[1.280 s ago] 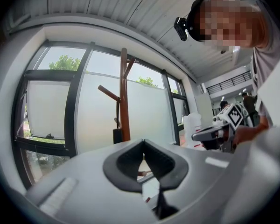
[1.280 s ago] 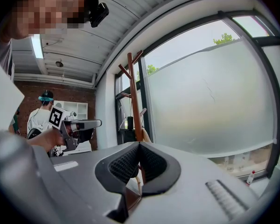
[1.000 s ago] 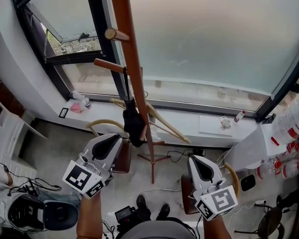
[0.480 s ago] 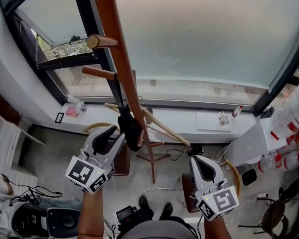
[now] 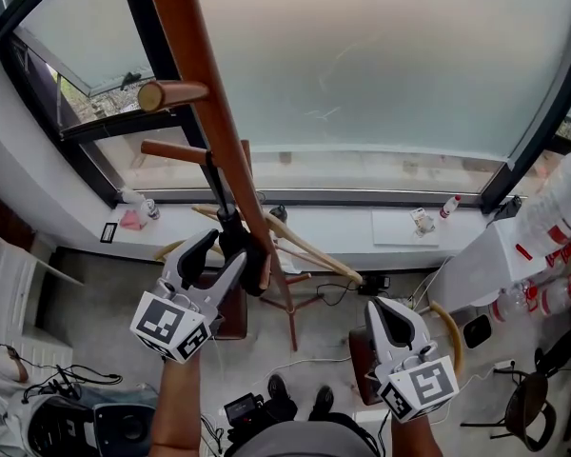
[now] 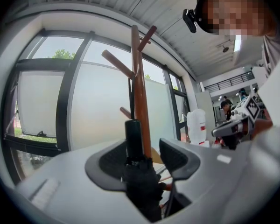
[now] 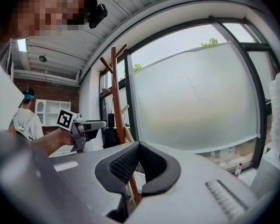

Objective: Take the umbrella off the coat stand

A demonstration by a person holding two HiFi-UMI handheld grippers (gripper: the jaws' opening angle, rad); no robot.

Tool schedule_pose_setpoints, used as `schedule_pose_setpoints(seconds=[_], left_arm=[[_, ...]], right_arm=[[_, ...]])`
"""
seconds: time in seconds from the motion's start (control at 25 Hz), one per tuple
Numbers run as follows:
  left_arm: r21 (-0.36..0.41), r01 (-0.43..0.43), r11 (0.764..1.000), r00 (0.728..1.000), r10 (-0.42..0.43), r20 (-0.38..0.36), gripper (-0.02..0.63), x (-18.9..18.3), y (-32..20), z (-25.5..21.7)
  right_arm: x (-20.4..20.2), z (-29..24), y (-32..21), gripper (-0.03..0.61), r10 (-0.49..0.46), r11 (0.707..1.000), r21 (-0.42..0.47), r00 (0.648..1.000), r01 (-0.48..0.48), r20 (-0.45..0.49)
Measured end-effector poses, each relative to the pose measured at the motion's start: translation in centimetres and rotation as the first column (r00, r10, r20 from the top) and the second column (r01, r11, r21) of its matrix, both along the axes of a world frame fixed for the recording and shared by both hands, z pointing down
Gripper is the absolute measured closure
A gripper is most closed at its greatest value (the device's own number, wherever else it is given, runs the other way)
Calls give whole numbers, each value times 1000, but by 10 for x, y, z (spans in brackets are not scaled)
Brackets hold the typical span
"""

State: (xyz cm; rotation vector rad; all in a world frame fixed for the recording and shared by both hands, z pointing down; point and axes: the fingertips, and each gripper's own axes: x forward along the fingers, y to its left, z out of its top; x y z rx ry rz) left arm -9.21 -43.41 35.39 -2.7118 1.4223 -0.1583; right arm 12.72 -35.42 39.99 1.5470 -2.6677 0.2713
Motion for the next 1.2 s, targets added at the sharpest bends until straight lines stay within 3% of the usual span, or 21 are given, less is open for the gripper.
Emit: schedule_pose_setpoints(seconds=[0.68, 0.8, 0.84, 1.2], left_arm=[[-19, -46, 999, 999, 45, -19, 380, 9, -35, 14], [-19, -59, 998, 998, 58, -31, 417, 11, -34, 12], [-21, -62, 998, 997, 61, -37, 466, 11, -33, 12], [-19, -88, 996, 996, 87, -12, 472, 9, -31, 12]], right_arm=[[10, 9, -7, 577, 70, 997, -20, 997, -71, -9], [12, 9, -3, 577, 80, 997, -21, 997, -81, -12], [13, 8, -2, 577, 84, 996, -21, 996, -84, -13], [12, 5, -9, 577, 102, 995, -12, 995, -102, -15]])
